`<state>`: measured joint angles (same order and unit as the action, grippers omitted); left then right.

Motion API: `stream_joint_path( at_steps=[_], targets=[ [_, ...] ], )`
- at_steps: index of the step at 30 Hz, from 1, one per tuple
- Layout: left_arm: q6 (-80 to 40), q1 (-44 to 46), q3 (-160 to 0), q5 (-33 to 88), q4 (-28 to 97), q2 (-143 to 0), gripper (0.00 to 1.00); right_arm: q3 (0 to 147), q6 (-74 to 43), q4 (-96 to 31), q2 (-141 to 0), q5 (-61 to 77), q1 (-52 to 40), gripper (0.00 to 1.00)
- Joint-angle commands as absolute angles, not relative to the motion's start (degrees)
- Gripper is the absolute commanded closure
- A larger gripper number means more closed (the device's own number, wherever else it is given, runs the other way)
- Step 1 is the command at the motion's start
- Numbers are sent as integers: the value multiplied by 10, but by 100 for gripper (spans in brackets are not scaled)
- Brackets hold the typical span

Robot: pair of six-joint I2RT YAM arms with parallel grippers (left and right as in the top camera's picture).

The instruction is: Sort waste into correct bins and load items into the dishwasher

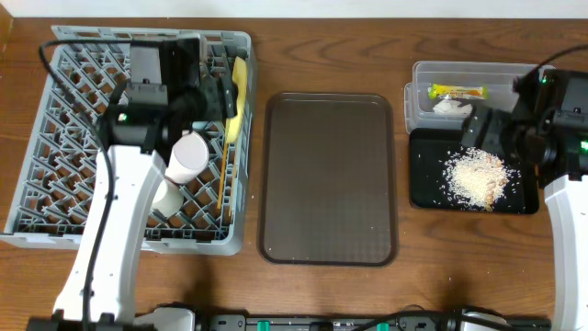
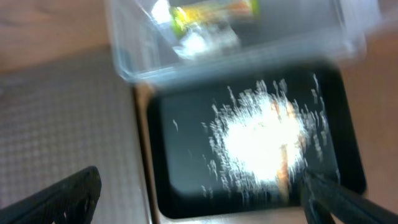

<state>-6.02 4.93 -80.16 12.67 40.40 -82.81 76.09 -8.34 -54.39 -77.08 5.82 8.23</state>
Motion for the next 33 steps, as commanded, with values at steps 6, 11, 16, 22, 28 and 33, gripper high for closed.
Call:
stream_joint_path(
  at_steps=[6,11,16,22,28,33],
  targets=[
    [-76,51,-801,78,629,-821,14,770,-32,-567,-787,81,61,1],
    [-71,52,-770,77,680,-794,9,761,-31,-611,-770,52,60,1],
    [-58,52,-672,68,606,-671,8,691,-29,-568,-668,50,59,1],
    [-18,52,-510,81,477,-435,7,556,-29,-482,-463,11,59,1],
    [-18,52,-470,81,493,-311,7,510,-29,-529,-369,-2,59,1],
    [-18,52,-470,81,516,-283,7,509,-29,-624,-352,-2,59,1]
  ],
)
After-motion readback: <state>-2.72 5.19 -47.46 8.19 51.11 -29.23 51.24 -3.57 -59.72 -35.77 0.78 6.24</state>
